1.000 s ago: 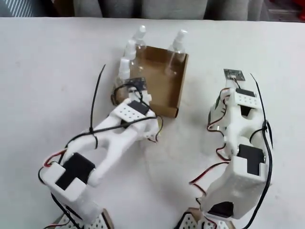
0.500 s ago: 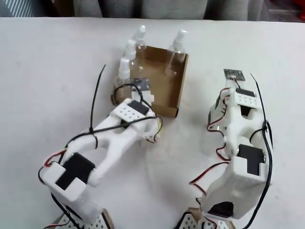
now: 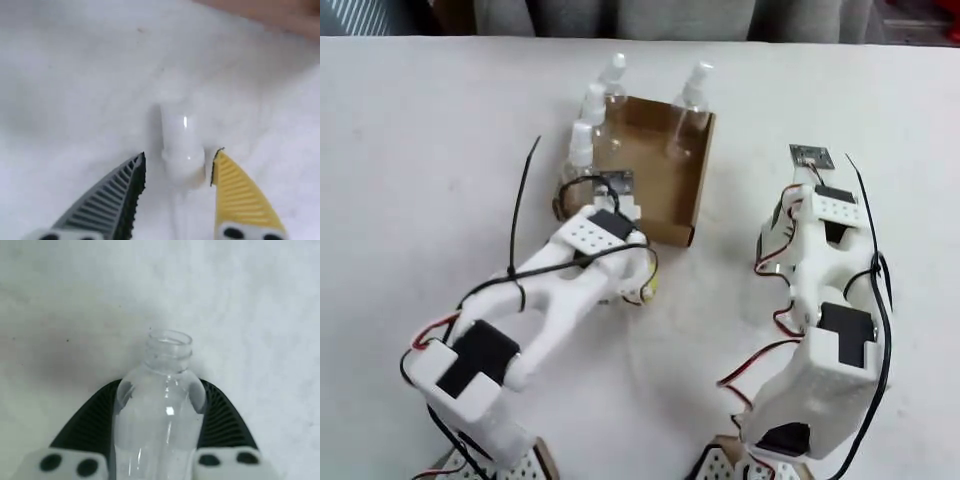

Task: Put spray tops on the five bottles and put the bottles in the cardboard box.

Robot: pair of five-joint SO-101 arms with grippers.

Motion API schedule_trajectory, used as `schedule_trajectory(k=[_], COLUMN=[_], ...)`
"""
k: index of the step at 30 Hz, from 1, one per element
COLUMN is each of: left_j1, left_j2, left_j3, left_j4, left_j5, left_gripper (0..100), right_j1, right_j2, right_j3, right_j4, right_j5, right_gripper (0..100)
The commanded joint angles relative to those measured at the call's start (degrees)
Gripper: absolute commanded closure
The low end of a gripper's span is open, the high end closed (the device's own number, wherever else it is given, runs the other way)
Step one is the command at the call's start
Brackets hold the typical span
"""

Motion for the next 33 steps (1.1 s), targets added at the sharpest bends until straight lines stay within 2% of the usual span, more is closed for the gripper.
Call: schedule_trajectory(k=[1,5,12,14,17,19,22,25,28,33], left_j1=[0.7,1.5,2.6,2.6,2.5,2.5,2.2,1.2,-2.1,-6.5], left_j2=[-0.1,-0.1,-0.2,-0.2,-0.2,-0.7,-0.9,-0.9,-0.8,-0.7], left_j3=[0.2,3.3,3.9,3.7,3.6,3.8,3.3,0.1,-1.9,-2.1], left_j4=[-4.7,-9.7,-9.8,-9.8,-9.8,-9.8,-8.2,-4.1,-3.3,-5.2], left_j5=[-0.4,-0.4,-0.4,-0.4,-0.8,-0.8,-0.9,-1.0,-3.9,-12.8], left_gripper=[77,77,78,84,100,95,99,98,98,98], right_j1=[0.2,0.2,0.4,0.4,0.4,0.5,0.5,0.5,0.7,1.2], right_j2=[0.1,0.1,0.1,0.1,0.1,0.1,0.1,0.1,-0.4,-4.3], right_j3=[-2.2,-2.2,-2.2,-2.2,-2.2,-2.2,-2.2,-2.2,-2.5,-4.3], right_j4=[-0.1,-0.1,-0.1,-0.1,-0.1,-0.1,-0.2,-0.3,-0.3,1.3], right_j5=[0.8,0.8,0.8,0.8,0.8,0.8,0.8,0.8,0.5,0.7], right_gripper=[97.4,97.4,97.4,97.4,97.4,97.4,97.4,97.4,97.4,97.4])
